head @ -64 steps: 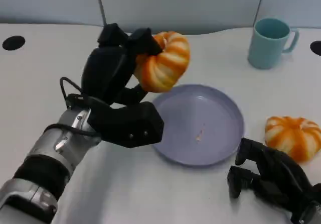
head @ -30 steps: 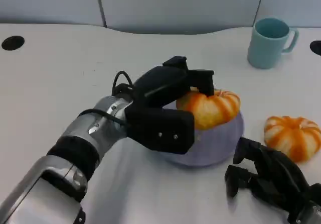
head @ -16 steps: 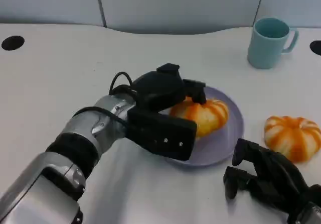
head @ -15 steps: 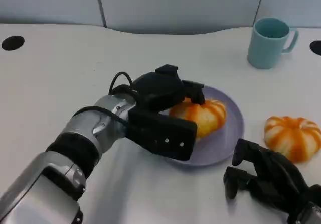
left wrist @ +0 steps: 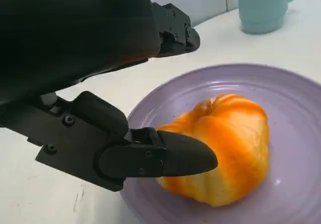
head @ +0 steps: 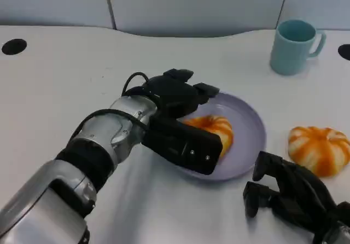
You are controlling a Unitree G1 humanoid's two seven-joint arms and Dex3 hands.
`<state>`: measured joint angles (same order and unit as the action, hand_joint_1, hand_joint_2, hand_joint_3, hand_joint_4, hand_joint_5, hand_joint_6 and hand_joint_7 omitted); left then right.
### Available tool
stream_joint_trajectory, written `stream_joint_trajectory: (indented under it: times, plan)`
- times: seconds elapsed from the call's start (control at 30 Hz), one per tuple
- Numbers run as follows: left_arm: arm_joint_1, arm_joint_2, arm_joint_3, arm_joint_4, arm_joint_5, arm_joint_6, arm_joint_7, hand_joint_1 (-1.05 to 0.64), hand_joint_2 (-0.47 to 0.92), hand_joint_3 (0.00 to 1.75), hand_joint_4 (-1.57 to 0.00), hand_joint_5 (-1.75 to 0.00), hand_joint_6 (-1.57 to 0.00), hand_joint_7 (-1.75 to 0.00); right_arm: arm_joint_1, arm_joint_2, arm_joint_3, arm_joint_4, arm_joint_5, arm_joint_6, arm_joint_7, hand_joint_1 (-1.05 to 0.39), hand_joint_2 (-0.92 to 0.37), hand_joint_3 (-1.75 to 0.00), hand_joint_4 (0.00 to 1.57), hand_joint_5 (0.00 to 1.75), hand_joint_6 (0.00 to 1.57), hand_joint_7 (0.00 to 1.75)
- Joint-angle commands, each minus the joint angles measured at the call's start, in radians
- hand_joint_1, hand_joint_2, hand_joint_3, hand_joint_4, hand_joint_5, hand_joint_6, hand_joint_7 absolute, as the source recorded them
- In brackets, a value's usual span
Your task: Grasp the bread from the table and place it into the plate.
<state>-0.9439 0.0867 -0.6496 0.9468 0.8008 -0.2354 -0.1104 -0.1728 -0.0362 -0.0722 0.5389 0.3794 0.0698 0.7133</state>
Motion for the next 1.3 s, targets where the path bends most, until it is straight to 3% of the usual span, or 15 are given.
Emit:
stream_joint_trajectory:
  times: [0.03,0.73,0.8,0.87,1.0,1.03,1.07,1.1,1.17,1.3]
  plan:
    - [0.026,0.035,0.030,-0.043,-0.038,-0.024,0.008,-1.05,0.92,0.60,0.00,0.00,0.00,0.00,0.024,-0.012,-0.003,0.022,-0.014,0.015,-0.009,-0.50,-0.92,-0.32,0.75,1.75,0.65,1.58]
    - [0.050,0.054,0.049,-0.089,-0.063,-0.036,0.003,-1.05,0.92,0.59,0.00,0.00,0.00,0.00,0.022,-0.015,-0.002,0.025,-0.015,0.010,-0.005,-0.50,-0.92,-0.34,0.74,1.75,0.63,1.60]
    - [0.227,0.124,0.236,-0.270,-0.307,-0.157,-0.013,-0.98,0.92,0.56,-0.09,-0.05,-0.09,-0.05,0.012,-0.033,-0.017,0.035,-0.014,0.019,-0.016,-0.50,-0.92,-0.33,0.75,1.75,0.65,1.57]
    - [0.314,0.156,0.321,-0.366,-0.420,-0.205,-0.032,-0.94,0.92,0.54,-0.13,-0.08,-0.14,-0.07,0.008,-0.040,-0.023,0.039,-0.013,0.022,-0.020,-0.50,-0.92,-0.33,0.75,1.75,0.67,1.55]
    - [0.339,0.160,0.334,-0.413,-0.439,-0.191,-0.061,-0.93,0.92,0.54,-0.14,-0.09,-0.16,-0.08,0.006,-0.040,-0.024,0.041,-0.014,0.023,-0.020,-0.50,-0.92,-0.33,0.75,1.75,0.68,1.54]
    - [0.531,0.088,0.441,-0.577,-0.736,-0.155,-0.089,-0.93,0.92,0.54,-0.14,-0.10,-0.16,-0.08,-0.008,-0.043,-0.035,0.070,-0.009,0.004,-0.009,-0.50,-0.92,-0.33,0.75,1.75,0.68,1.53]
    - [0.687,0.030,0.524,-0.713,-0.967,-0.120,-0.103,-0.70,0.92,0.35,-0.43,-0.79,-0.47,-0.44,-0.020,-0.044,-0.043,0.094,-0.005,-0.013,0.003,-0.53,-0.92,-0.32,0.75,1.75,0.68,1.53]
    - [0.799,-0.008,0.579,-0.808,-1.126,-0.099,-0.111,-0.62,0.92,0.28,-0.48,-1.13,-0.53,-0.69,-0.028,-0.046,-0.048,0.110,-0.002,-0.022,0.011,-0.54,-0.92,-0.32,0.75,1.75,0.68,1.53]
    - [0.901,-0.022,0.616,-0.895,-1.257,-0.069,-0.131,-0.56,0.92,0.29,-0.49,-1.52,-0.50,-1.07,-0.034,-0.049,-0.049,0.119,-0.002,-0.021,0.015,-0.55,-0.92,-0.32,0.76,1.75,0.68,1.53]
    - [0.991,-0.027,0.643,-0.965,-1.366,-0.027,-0.174,-0.53,0.92,0.33,-0.55,-1.72,-0.43,-1.42,-0.040,-0.050,-0.053,0.133,-0.003,-0.024,0.023,-0.55,-0.92,-0.31,0.76,1.75,0.68,1.53]
